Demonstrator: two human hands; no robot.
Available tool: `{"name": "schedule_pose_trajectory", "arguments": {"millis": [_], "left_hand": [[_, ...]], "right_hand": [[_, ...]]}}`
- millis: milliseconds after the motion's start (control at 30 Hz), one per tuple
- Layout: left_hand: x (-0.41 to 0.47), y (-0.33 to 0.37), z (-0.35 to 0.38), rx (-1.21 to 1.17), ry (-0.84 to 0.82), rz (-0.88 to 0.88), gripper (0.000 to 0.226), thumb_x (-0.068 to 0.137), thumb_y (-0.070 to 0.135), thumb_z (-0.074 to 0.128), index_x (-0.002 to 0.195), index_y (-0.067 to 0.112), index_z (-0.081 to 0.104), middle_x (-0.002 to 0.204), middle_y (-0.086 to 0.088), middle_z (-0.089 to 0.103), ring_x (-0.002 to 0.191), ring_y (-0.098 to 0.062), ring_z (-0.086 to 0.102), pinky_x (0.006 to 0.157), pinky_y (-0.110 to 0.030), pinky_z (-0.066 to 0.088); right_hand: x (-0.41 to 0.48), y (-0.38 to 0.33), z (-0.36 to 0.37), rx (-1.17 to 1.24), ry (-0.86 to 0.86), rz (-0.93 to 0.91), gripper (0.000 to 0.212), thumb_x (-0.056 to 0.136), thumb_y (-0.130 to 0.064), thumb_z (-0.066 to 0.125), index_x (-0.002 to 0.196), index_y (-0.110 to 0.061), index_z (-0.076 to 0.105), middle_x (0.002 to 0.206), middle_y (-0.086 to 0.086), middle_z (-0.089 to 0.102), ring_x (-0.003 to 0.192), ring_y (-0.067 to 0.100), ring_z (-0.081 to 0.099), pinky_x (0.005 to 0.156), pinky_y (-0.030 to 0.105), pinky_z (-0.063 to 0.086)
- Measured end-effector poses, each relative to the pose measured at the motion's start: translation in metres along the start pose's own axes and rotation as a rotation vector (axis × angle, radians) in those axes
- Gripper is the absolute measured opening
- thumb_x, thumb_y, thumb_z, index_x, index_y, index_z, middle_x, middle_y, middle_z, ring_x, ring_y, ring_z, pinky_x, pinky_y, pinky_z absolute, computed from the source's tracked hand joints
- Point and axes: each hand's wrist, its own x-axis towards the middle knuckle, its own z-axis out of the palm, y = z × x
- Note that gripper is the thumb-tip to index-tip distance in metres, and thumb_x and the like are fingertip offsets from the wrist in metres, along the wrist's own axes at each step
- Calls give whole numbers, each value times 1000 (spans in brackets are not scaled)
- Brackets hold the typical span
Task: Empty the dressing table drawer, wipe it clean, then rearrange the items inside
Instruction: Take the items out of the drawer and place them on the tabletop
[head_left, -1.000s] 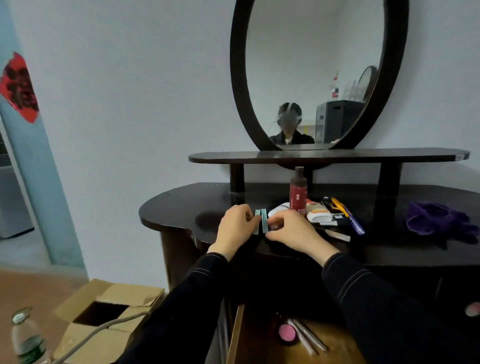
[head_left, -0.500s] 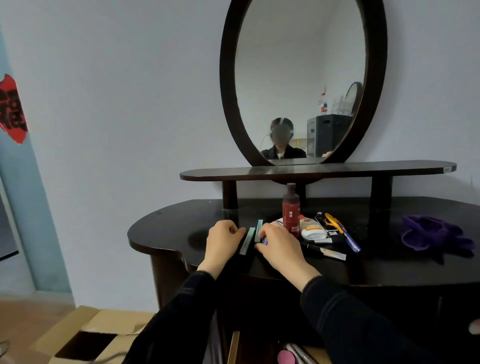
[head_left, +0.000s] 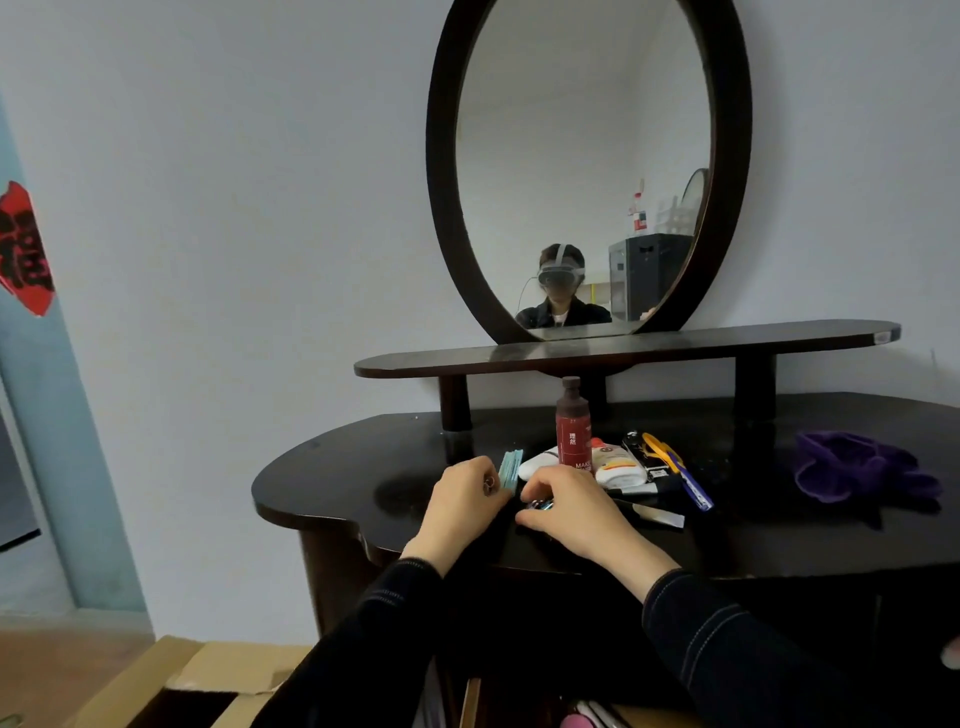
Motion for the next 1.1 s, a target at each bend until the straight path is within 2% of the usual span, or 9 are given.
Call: {"name": "schedule_pose_trajectory", "arguments": {"millis": [300,400,500,567,667,733,867,967,1100], "left_hand": [[-3,-7,0,-285,5,10,7,90,29,69,88,23,68,89,11,68,82,-4,62,67,-14,42],[-8,-4,-1,-264,-83,70,14,97,27,59,101,17,68,98,3,68,90,-12,64,75,-20,45],[-8,1,0,-244,-104,53,23,101,32,52,108,15,65,107,-5,64,99,-20,62,90,-36,49],[-9,1,-1,-296,-77,29,27,102,34,47,113,16,64,111,-6,62,103,-19,60,94,-35,46],[-13,2,-8,-457,40,-35,28,104,31,44,113,16,66,110,-3,65,106,-16,60,94,-32,43],[-19,4,-15,-615,179,-101,25,103,30,46,107,16,66,105,-4,68,99,-16,62,88,-37,46],[-73,4,-20,-813,502,12,18,102,22,51,98,12,66,95,-4,69,91,-17,65,75,-29,52],[-139,-12,8,-668,601,87,14,100,20,48,97,20,62,90,4,63,87,-20,63,75,-28,49],[-204,-32,70,-709,284,-97,19,94,15,46,92,26,61,73,1,61,67,-17,59,60,-35,47]], "right_hand": [[-1,4,-5,179,-51,-23,37,78,-30,84,112,-27,70,105,-14,67,89,1,62,79,21,52],[-2,0,-8,341,-83,27,45,76,-20,87,118,-21,69,109,-7,70,97,7,67,88,27,56],[-8,-2,-10,449,-58,85,39,83,-11,80,116,-24,65,114,-4,70,98,7,67,80,21,54],[-15,-3,-11,501,60,159,31,90,-5,67,117,-21,65,114,-3,70,97,8,67,71,21,54],[-30,-7,-17,557,270,244,26,94,0,57,111,-18,66,109,2,69,97,15,67,75,33,61],[-48,-11,-20,527,347,167,26,94,0,57,106,-22,66,102,-5,69,96,13,67,81,37,61],[-115,-16,-6,442,482,-236,21,95,-10,58,104,-27,67,95,-14,68,91,10,68,74,17,54],[-171,21,37,237,315,-330,18,97,-16,54,102,-31,63,98,-20,62,91,7,65,74,15,50],[-207,83,111,-49,-197,112,25,99,-24,59,117,-41,59,120,-21,61,94,4,65,76,18,55]]}}
